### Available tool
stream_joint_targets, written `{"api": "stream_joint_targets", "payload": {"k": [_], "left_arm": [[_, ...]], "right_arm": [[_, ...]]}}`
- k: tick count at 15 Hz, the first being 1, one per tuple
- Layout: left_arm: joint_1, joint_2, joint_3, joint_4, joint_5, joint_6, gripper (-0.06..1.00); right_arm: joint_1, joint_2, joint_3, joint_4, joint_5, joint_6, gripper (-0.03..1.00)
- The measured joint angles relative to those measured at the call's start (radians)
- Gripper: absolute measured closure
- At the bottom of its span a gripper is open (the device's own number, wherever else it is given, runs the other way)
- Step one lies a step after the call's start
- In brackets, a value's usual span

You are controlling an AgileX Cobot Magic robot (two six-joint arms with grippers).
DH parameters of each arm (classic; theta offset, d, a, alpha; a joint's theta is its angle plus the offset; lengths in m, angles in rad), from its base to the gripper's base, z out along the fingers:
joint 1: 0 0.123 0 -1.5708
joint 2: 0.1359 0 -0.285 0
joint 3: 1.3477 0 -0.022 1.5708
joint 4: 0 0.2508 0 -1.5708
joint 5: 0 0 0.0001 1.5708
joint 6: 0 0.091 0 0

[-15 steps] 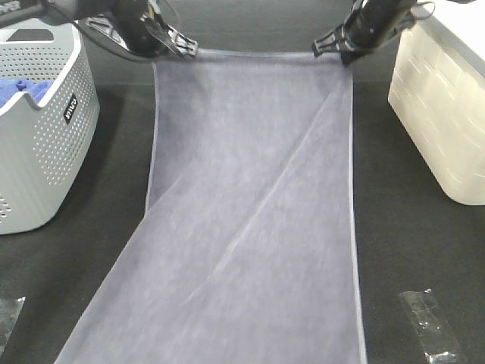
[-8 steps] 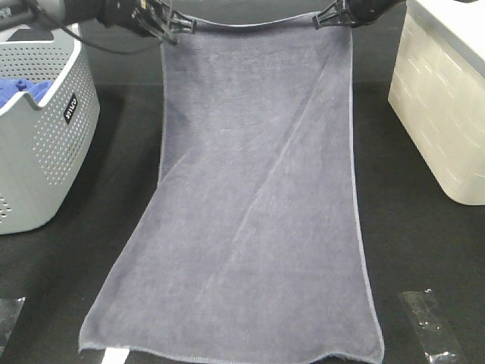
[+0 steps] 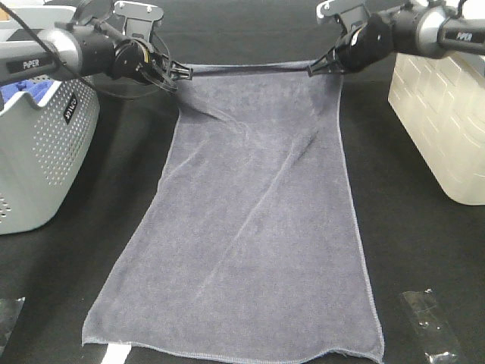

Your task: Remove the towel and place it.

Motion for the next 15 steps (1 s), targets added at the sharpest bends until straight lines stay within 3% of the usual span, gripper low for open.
{"api": "stream_joint_targets", "payload": {"k": [2, 4, 5, 6, 8, 12, 15], "left_arm": [[0.000, 0.001, 0.000, 0.002, -0.013, -0.016, 0.80], [0.000, 0.001, 0.000, 0.002, -0.023, -0.039, 0.50], [0.000, 0.001, 0.000, 0.002, -0.023, -0.060, 0.33], [0.000, 0.001, 0.000, 0.002, -0.023, -0.072, 0.22], [0.000, 0.001, 0.000, 0.002, -0.023, -0.079, 0.15], [0.000, -0.025, 0.000, 0.002, -0.021, -0.081, 0.14], [-0.003, -0.112, 0.000, 0.002, -0.011, -0.070, 0.14]], "right_arm": [[0.000, 0.014, 0.000, 0.000, -0.004, 0.005, 0.73], [0.000, 0.014, 0.000, -0.001, -0.019, 0.058, 0.38], [0.000, 0.014, -0.003, -0.001, -0.023, 0.079, 0.29], [0.000, 0.014, -0.006, -0.001, -0.024, 0.090, 0.25], [0.000, 0.001, -0.008, -0.001, -0.003, 0.103, 0.22], [0.000, -0.056, -0.008, 0.005, 0.031, 0.105, 0.21], [0.000, -0.127, -0.008, 0.070, 0.104, 0.105, 0.21]]}}
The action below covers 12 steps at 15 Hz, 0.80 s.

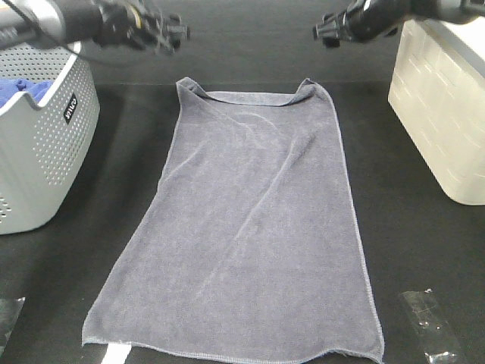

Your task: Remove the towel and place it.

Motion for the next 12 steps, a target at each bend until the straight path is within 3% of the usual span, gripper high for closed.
{"api": "stream_joint_targets", "payload": {"k": [1, 4, 9, 12], "left_arm": [[-0.002, -0.036, 0.000, 0.000, 0.030, 0.004, 0.14], [-0.027, -0.176, 0.000, -0.001, 0.261, 0.080, 0.14], [-0.045, -0.378, 0.000, -0.067, 0.734, 0.274, 0.14], [-0.045, -0.463, 0.000, -0.076, 0.931, 0.339, 0.14]], "right_arm": [[0.000, -0.032, 0.000, 0.011, 0.036, 0.000, 0.21], [0.000, -0.180, 0.000, 0.074, 0.241, 0.000, 0.21], [0.000, -0.383, -0.001, 0.118, 0.685, -0.015, 0.21], [0.000, -0.445, -0.001, 0.118, 0.879, -0.047, 0.21]]}}
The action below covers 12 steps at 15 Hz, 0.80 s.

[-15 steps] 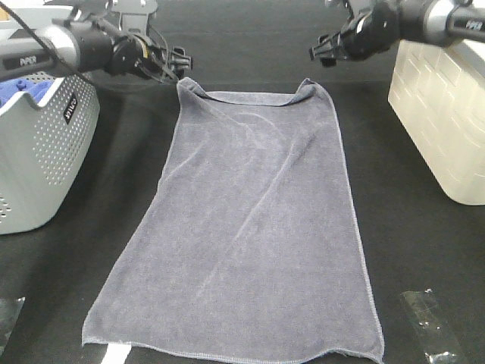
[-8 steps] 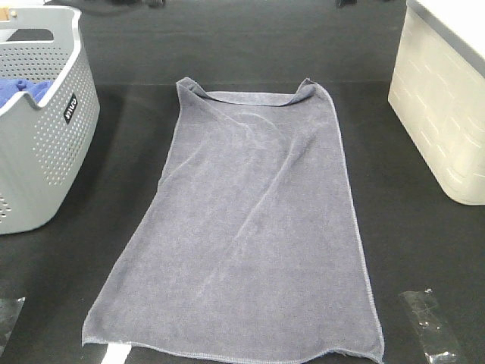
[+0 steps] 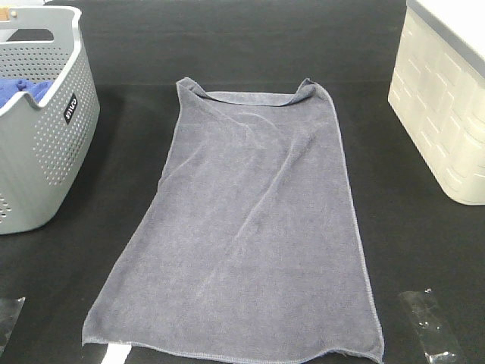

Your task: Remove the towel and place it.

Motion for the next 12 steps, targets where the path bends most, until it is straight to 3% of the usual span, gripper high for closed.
{"api": "stream_joint_targets", "payload": {"k": [3, 6, 9, 12], "left_arm": [[0.000, -0.070, 0.007, -0.006, 0.029, 0.008, 0.14], [0.000, -0.207, 0.094, -0.023, 0.031, 0.027, 0.14], [0.000, -0.420, 0.345, -0.061, 0.031, 0.029, 0.14], [0.000, -0.698, 0.735, -0.141, 0.033, 0.025, 0.14]], "right_arm": [[0.000, -0.054, 0.045, 0.001, 0.013, -0.010, 0.21], [0.000, -0.203, 0.240, 0.002, 0.014, -0.017, 0.21], [0.000, -0.403, 0.510, 0.002, 0.018, -0.018, 0.21], [0.000, -0.682, 0.848, 0.004, 0.022, -0.018, 0.21]]}}
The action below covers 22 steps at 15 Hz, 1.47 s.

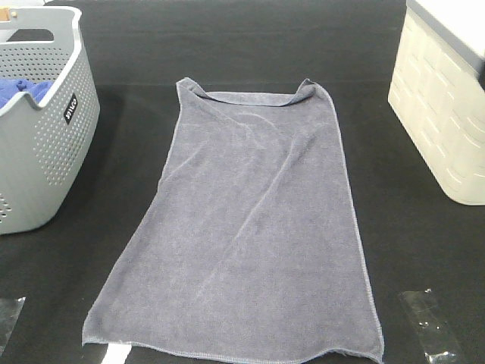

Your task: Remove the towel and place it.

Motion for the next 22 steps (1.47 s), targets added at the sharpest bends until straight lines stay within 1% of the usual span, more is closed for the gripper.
{"api": "stream_joint_targets", "payload": {"k": [2, 4, 7, 9, 10, 11, 14, 16, 18, 19, 22], "left_arm": [[0.000, -0.154, 0.219, -0.031, 0.002, -0.015, 0.14], [0.000, -0.307, 0.401, -0.057, 0.005, -0.018, 0.14], [0.000, -0.549, 0.595, -0.093, 0.007, -0.017, 0.14], [0.000, -0.713, 0.688, -0.120, 0.007, 0.014, 0.14], [0.000, -0.798, 0.732, -0.136, 0.008, 0.045, 0.14], [0.000, -0.910, 0.789, -0.173, 0.008, 0.107, 0.14], [0.000, -1.087, 0.879, -0.268, 0.003, 0.213, 0.14], [0.000, -1.159, 0.922, -0.317, -0.056, 0.261, 0.14], [0.000, -1.179, 0.950, -0.357, -0.139, 0.300, 0.14], [0.000, -1.177, 0.957, -0.364, -0.144, 0.313, 0.14], [0.000, -1.176, 0.959, -0.367, -0.154, 0.317, 0.14]], "right_arm": [[0.000, -0.151, 0.165, 0.021, 0.000, 0.002, 0.21], [0.000, -0.303, 0.304, 0.046, 0.001, 0.002, 0.21], [0.000, -0.536, 0.486, 0.055, 0.004, 0.002, 0.21], [0.000, -0.696, 0.571, 0.053, 0.005, -0.003, 0.21], [0.000, -0.778, 0.607, 0.053, 0.006, -0.012, 0.21], [0.000, -0.888, 0.647, 0.053, 0.007, -0.019, 0.21], [0.000, -1.085, 0.693, 0.057, 0.005, -0.055, 0.21], [0.000, -1.188, 0.702, 0.061, -0.046, -0.087, 0.21], [0.000, -1.237, 0.724, 0.063, -0.104, -0.123, 0.21], [0.000, -1.241, 0.734, 0.067, -0.124, -0.123, 0.21], [0.000, -1.242, 0.739, 0.073, -0.139, -0.124, 0.21]]}}
